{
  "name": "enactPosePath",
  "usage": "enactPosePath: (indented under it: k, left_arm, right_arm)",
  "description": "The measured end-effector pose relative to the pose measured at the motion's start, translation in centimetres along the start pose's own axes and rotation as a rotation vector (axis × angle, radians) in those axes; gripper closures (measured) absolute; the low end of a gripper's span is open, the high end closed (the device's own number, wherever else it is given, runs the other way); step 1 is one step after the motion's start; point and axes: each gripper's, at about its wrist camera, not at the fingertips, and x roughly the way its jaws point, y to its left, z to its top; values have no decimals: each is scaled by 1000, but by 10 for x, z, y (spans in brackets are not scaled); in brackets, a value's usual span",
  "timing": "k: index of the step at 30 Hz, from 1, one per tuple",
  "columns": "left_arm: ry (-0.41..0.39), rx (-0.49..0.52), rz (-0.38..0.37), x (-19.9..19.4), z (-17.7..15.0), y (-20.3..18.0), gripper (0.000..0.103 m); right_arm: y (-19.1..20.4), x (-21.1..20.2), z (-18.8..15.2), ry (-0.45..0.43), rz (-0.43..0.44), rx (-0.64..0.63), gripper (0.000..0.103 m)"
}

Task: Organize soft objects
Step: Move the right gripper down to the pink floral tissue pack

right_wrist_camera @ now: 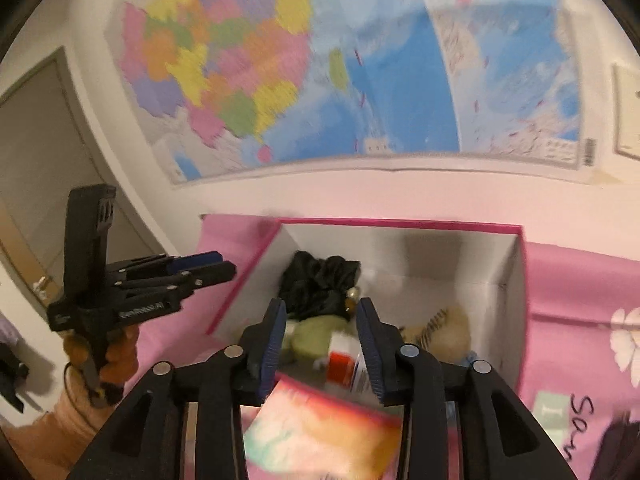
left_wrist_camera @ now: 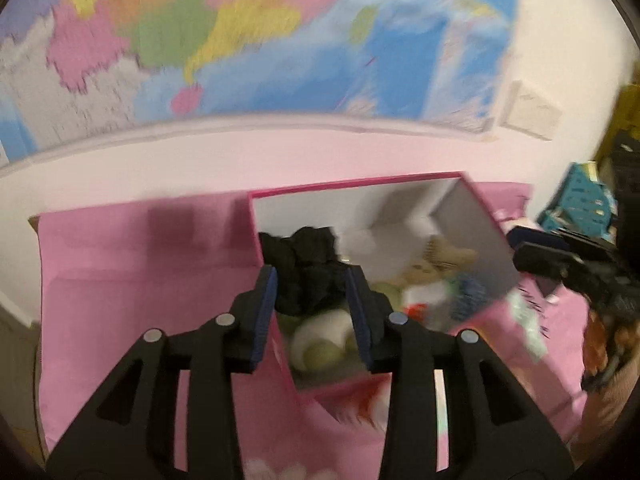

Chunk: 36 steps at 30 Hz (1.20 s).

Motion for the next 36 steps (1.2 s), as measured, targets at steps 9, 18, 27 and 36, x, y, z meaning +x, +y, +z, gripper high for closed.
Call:
enactPosePath:
  k: [9,18,27,36]
  left_arm:
    - [-69,137,-217,-64,-62,-56,52]
    - [197,205,-404,-25,-133,-115,52]
    - [373,116,-500,7,-167,-127,53]
    - [430,8,-483,36,-167,-120,53]
  right_arm:
    - [0,-55,-58,37,2,-13,60]
    - [-9,-31,-117,194,-25,15,60]
    - [-24,-9,-141,250,-4,85,60]
    - [-17,-7,-161,291,58,128,60]
